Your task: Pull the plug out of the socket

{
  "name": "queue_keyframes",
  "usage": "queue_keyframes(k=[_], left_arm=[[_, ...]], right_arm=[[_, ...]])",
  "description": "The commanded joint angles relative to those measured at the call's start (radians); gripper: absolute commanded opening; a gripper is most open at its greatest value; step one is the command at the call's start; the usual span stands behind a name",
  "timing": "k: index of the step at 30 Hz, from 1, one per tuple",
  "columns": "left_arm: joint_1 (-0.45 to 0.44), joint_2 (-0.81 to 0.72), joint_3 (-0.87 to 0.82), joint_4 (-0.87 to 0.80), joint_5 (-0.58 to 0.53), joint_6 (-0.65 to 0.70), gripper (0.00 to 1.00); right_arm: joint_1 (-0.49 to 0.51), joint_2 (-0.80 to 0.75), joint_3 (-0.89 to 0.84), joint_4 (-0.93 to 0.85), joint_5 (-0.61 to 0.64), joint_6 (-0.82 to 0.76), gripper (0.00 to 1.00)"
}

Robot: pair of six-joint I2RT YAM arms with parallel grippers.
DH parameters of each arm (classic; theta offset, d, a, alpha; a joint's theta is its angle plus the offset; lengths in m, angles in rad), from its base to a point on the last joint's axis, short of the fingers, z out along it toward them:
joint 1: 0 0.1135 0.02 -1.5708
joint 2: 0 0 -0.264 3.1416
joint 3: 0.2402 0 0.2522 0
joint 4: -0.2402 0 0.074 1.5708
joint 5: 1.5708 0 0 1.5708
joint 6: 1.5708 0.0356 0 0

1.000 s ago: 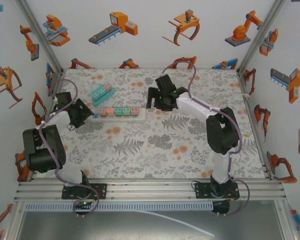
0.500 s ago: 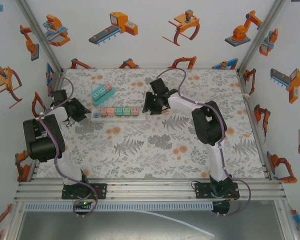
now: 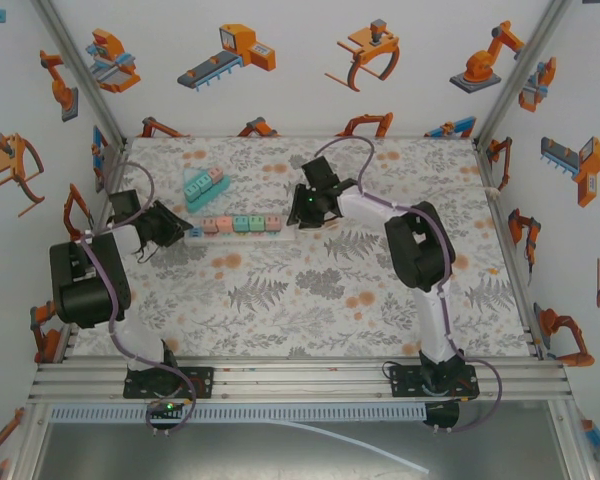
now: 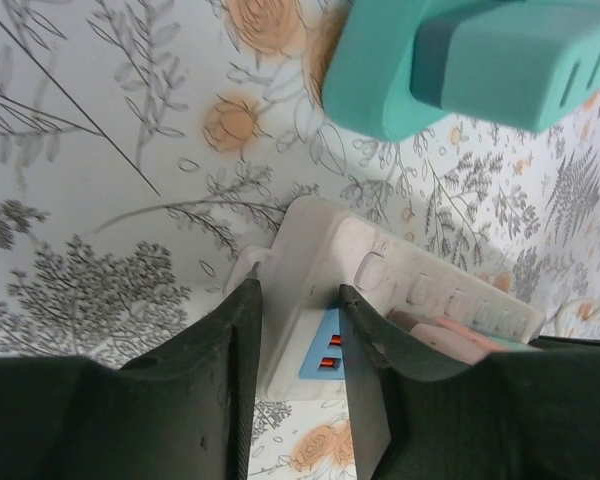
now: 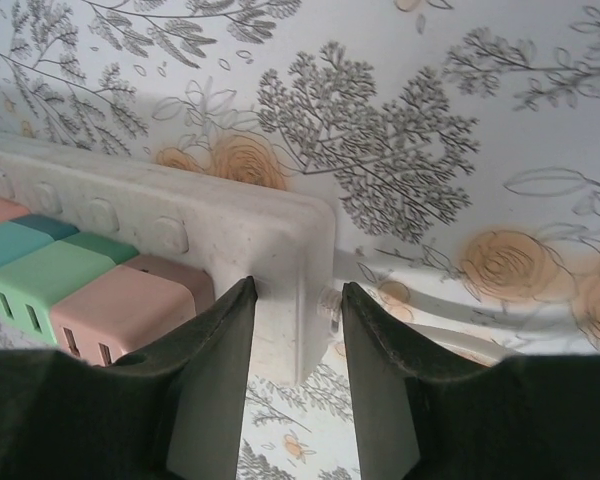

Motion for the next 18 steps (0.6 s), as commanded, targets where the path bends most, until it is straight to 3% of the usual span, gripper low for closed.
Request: queue_keyframes(k=[1,8,13,18], left_arm=[[-0.086,-0.038,-0.061,-0.072,0.083,-0.037,0.35],[-0.285,-0.157,-0.181,-0.026,0.083,-0.116,0.35],[-0.527,-0.191,-0.219,-0.029,-0.009,-0.157,0.35],[-0.689,-0.178,-0.249,0.041,-0.094,-0.240,0.34]], right_arm=[[-0.001,-0.059,-0.061,-0.017,0.010,-0.015,0.39],[-0.060,-0.264,-0.296,0.018,0.015,-0.044,0.39],[-0.135,-0.447,-0.516,0.010,0.026,-0.090,0.39],[-0.144,-0.601,-0.690,-0.030,0.067,-0.104,0.39]])
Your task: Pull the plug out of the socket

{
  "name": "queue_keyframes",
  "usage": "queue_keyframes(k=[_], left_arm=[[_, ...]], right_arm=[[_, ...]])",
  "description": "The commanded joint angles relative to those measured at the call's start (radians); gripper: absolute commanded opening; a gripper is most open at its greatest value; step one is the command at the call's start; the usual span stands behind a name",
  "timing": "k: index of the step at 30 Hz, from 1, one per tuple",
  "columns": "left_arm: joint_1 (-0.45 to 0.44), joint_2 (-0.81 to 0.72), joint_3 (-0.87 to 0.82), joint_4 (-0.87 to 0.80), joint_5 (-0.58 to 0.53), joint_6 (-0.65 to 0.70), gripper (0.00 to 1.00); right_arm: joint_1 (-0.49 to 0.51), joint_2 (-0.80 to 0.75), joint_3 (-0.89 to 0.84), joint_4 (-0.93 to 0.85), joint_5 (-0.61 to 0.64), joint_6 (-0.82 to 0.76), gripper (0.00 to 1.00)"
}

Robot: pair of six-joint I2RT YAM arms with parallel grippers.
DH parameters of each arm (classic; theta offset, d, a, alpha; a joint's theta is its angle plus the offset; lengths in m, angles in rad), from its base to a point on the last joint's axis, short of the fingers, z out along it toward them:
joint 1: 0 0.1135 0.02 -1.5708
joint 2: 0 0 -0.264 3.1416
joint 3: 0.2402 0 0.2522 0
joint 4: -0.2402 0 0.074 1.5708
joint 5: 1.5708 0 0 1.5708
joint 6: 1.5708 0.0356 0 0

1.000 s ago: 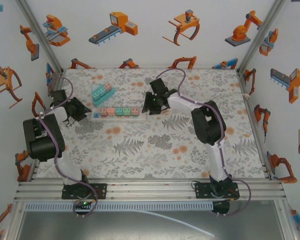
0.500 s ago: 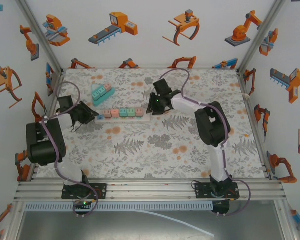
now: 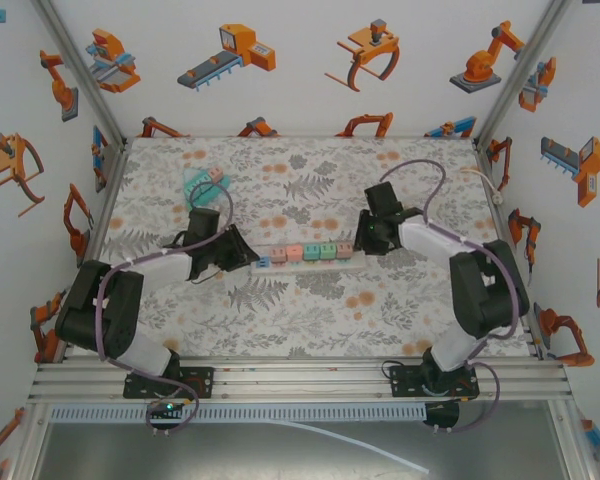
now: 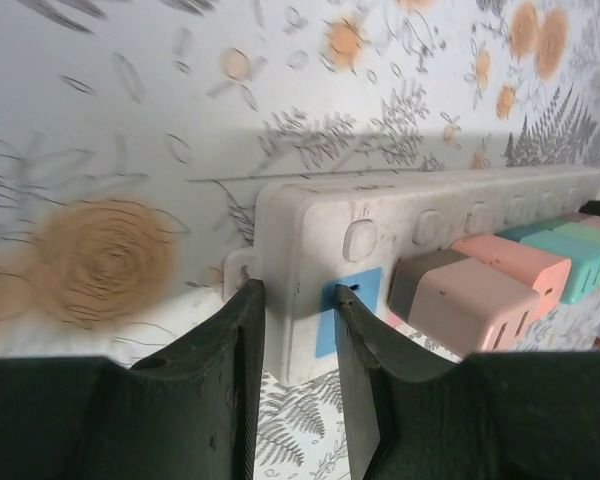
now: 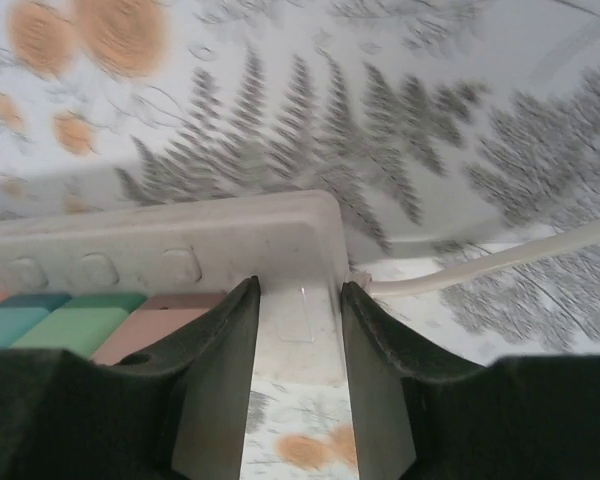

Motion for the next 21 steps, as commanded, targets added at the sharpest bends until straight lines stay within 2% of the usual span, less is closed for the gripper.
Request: queue_keyframes(k=[1,5,11,15,21], left_arm=[[-0.124,0.023,-0.041,0.000,0.032,-0.111,0.34],[-0.216,0.016,-0.032,-0.037,-0.037,-0.133,0.35],[-0.289,-0.095,-0.067,-0.127,-0.118,-0.157,0.34],[-0.328,-0.205,-0.093,-0.227,-0.168,-0.168,0.34],[-0.340,-0.383,-0.147,-0.344,-0.246,-0.174,0.34]], right_arm=[[0.046,-0.087,-0.084,-0.004,-0.089,0.016,0.39],[0.048,-0.187,-0.166,-0.011,-0.111,0.056,0.38],[0.063,-0.294,-0.219,-0.023,-0.128,0.066,0.38],[0.081,-0.275,-0.218,0.003,-0.198,0.067,0.38],[0.150,-0.216,-0.175,0.009,-0.191,0.080,0.40]])
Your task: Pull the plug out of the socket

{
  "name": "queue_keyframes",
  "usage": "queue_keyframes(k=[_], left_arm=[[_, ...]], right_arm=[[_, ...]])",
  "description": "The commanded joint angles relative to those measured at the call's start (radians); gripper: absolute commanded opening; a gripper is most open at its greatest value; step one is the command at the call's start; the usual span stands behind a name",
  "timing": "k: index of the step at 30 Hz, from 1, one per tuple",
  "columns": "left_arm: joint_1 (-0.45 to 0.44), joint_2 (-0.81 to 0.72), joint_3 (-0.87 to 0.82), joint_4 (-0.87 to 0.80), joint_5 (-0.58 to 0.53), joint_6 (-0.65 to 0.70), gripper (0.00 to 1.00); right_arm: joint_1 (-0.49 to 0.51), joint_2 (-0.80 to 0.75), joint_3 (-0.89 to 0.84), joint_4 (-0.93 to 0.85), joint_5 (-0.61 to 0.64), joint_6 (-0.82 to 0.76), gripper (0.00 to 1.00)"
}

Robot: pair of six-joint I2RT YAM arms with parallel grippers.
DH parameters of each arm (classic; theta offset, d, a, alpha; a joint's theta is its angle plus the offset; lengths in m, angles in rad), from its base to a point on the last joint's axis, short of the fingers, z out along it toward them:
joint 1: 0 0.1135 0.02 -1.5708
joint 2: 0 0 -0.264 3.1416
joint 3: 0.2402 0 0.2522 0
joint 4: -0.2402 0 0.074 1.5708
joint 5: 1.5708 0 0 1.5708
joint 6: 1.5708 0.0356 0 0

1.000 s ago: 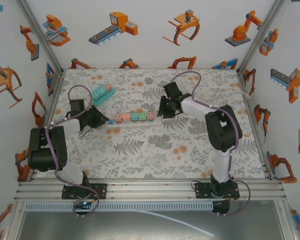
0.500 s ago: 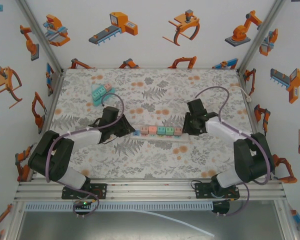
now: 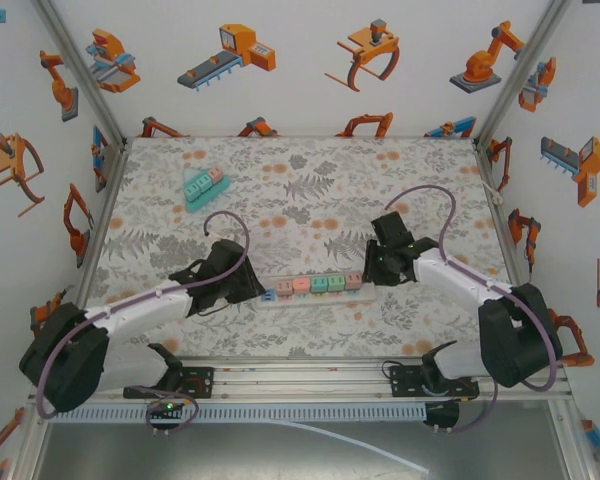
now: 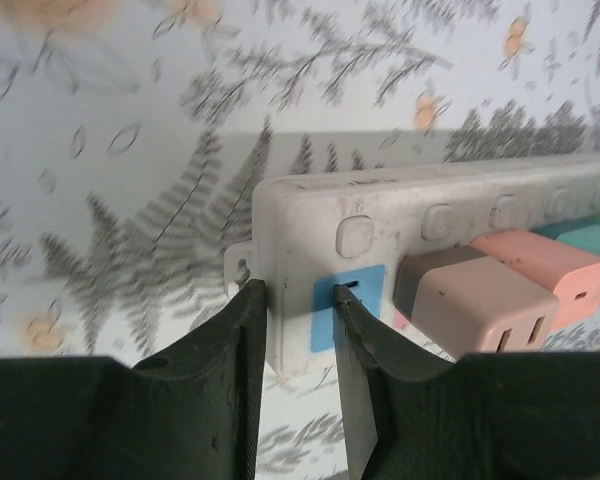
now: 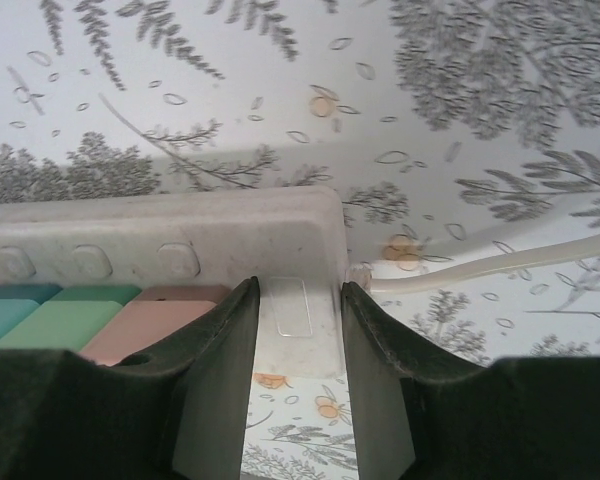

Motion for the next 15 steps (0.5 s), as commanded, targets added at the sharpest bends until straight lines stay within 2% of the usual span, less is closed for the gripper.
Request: queue_keyframes(k=[1,7,11,15], left_arm=[[-0.030,-0.072,-0.018,-0.080,0.035,-0.045,0.34],[-0.029,-0.127,-0.019,-0.114,-0.059,-0.015,0.43],[-0.020,-0.098,0.004,-0.105,-0.067,0.000,0.45],[-0.011,-0.096,0.028,-0.107,-0.078,0.017,0.45]], right_arm=[[0.077,0.035,0.050,0.080,-0.170,0.080,0.40],[0.092,0.003,0.050,0.075,-0.112,0.123,0.40],[0.091,-0.065,0.036,0.057,-0.078,0.135,0.41],[0.092,-0.149,0.060,-0.014,-0.017,0.102,0.45]])
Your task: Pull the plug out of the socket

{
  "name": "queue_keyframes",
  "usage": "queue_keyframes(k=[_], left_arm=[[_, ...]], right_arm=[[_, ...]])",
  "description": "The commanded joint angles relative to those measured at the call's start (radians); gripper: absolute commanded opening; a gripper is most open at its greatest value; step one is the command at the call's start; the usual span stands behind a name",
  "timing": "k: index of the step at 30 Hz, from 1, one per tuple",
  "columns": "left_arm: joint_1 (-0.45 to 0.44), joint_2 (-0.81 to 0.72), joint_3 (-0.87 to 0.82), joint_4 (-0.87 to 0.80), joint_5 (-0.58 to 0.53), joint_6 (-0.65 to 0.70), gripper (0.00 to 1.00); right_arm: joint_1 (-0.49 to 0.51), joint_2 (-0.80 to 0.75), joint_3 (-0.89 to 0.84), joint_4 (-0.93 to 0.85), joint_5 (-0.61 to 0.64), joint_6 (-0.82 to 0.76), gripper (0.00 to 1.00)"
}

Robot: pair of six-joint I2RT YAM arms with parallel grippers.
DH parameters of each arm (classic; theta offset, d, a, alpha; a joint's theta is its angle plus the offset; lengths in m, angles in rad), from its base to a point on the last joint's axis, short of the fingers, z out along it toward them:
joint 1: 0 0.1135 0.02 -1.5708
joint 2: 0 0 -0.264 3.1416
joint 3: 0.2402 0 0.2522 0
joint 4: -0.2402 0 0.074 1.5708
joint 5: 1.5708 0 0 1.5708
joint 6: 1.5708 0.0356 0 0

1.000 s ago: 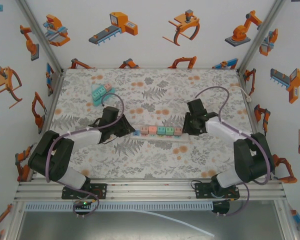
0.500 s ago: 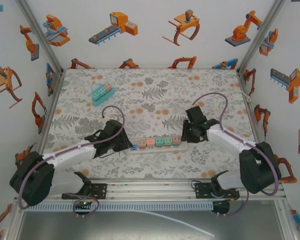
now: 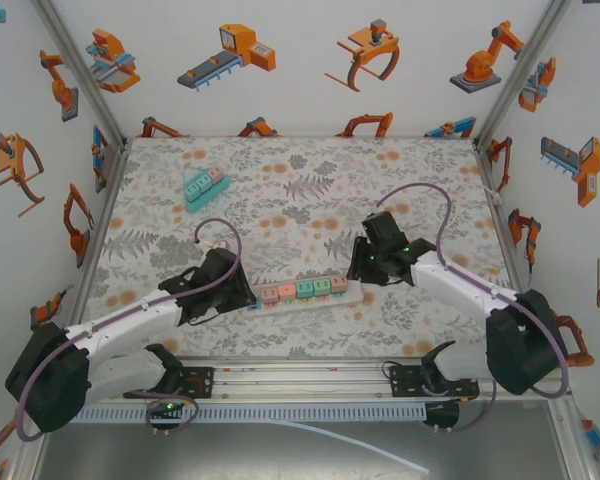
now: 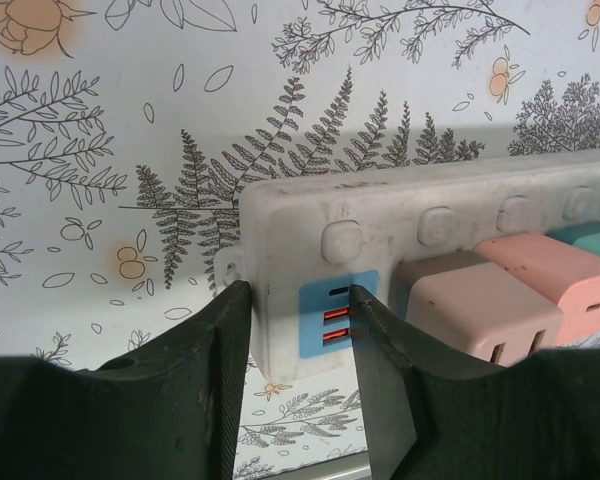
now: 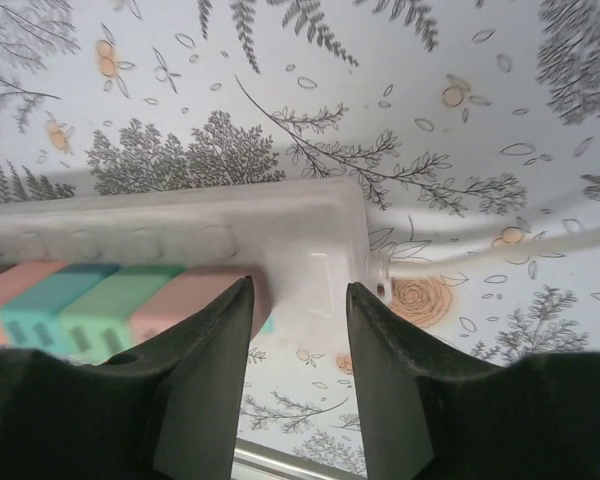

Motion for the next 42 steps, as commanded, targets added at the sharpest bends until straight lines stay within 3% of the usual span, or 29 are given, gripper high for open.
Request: queue_keyframes(k=[1,4,9,11,16,19,21,26,37,42], left_arm=[[0.004,-0.014,0.049,0.019,-0.001,0.026,0.46],[0.011,-0.056,0.073,-0.011,-0.026,0.071,0.51],[0.019,-0.134,0.107,-0.046,-0.051,0.217,0.61],[0.020,-0.156,0.118,-0.063,-0.070,0.274,0.66],[0.021,-0.191,0.128,-0.106,-0.103,0.309,0.72],[0.022,-0.201,0.114,-0.107,-0.093,0.309,0.75],[0.022,-0.201,0.101,-0.107,-0.091,0.305,0.76],[0.022,-0.191,0.059,-0.094,-0.070,0.267,0.79],[0.057,-0.149,0.013,-0.044,-0.028,0.235,0.82],[0.071,-0.142,-0.011,-0.019,-0.009,0.225,0.83]], right_arm=[[0.015,-0.097,0.048,-0.036,0.014,-0.016,0.46],[0.016,-0.181,0.075,-0.044,0.062,-0.143,0.49],[0.016,-0.295,0.112,0.015,0.057,-0.507,0.61],[0.017,-0.328,0.102,0.069,-0.006,-0.679,0.63],[0.018,-0.383,0.010,0.202,-0.310,-1.151,0.62],[0.021,-0.385,-0.030,0.139,-0.510,-1.503,0.63],[0.024,-0.363,-0.036,0.088,-0.577,-1.653,0.63],[0.049,-0.213,0.065,-0.065,-0.573,-1.750,0.65],[0.091,0.059,0.142,-0.109,-0.513,-1.815,0.60],[0.091,0.125,0.146,-0.118,-0.446,-1.818,0.49]])
